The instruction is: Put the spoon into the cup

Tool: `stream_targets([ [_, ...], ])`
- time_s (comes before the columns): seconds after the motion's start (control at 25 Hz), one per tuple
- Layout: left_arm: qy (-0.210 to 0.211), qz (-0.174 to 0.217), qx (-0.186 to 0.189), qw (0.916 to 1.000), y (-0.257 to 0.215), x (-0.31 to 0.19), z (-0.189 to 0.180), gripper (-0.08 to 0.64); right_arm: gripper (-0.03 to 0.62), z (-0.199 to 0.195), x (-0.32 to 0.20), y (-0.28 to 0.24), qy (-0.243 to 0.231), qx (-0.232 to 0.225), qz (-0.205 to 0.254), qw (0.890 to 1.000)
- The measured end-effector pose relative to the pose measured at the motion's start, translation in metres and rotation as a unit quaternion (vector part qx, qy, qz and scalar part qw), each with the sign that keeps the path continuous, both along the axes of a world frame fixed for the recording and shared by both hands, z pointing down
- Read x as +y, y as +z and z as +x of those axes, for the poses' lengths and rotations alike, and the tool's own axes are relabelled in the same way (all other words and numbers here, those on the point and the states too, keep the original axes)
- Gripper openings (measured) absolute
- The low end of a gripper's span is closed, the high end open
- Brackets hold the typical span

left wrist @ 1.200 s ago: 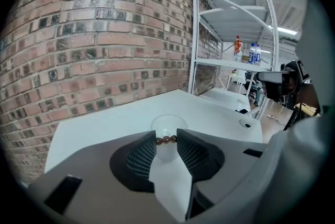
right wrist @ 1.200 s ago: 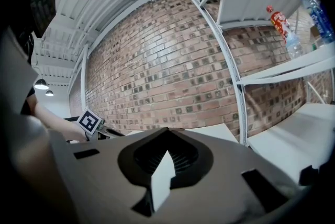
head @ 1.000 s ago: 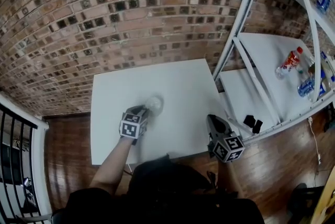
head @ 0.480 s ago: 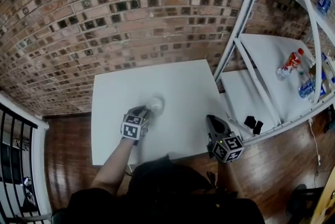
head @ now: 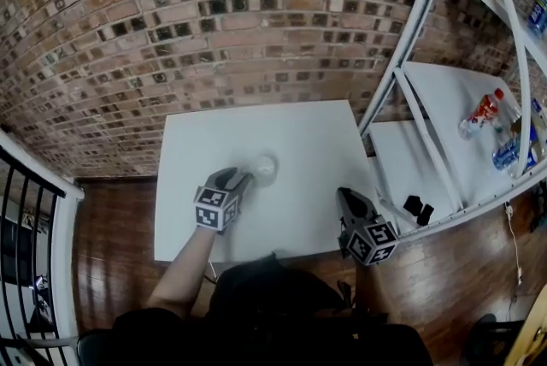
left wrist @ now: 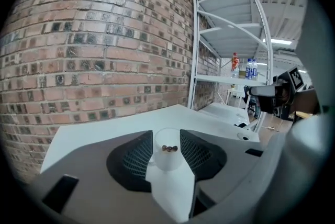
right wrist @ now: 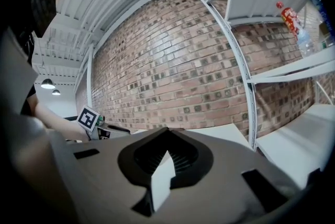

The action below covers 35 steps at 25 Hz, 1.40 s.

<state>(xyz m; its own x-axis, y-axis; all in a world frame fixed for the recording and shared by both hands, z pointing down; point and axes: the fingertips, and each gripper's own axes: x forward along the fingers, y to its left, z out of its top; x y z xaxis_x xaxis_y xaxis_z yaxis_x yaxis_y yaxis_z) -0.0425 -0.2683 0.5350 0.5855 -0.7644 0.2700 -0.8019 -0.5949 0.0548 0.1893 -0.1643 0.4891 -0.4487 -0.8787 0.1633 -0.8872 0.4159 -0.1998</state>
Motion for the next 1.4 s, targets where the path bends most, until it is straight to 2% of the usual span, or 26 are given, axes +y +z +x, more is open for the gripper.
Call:
stream_targets([
  [0.2,-0.016,0.034,0.038,0.9986,-0.032,0.012,-0.015,0.161,0.005,-0.013,0.002,0.000,-0.018,0.001,0.001,1.000],
  [0.4,-0.060,0.078,0.078,0.9921,-0.066,0.031,-0.049,0.007,0.005,-0.027,0.002,0.003,-0.037,0.001,-0.006,0.999],
  [0.56,-0.088,0.107,0.107,0.9845,-0.089,0.052,-0.085,0.003,0.005,-0.038,0.001,0.005,-0.051,0.002,-0.008,0.999],
  [0.8,-0.138,0.132,0.123,0.9738,-0.102,0.086,-0.140,0.003,0.005,-0.055,0.003,-0.003,-0.063,-0.010,0.005,0.998],
  [0.96,-0.144,0.149,0.131,0.9696,-0.106,0.106,-0.157,0.003,0.004,-0.065,0.002,-0.006,-0.065,-0.010,0.014,0.998],
  [1.4,-0.131,0.137,0.115,0.9751,-0.094,0.132,-0.158,0.003,0.002,-0.079,0.006,0.001,-0.078,-0.002,0.003,0.997],
])
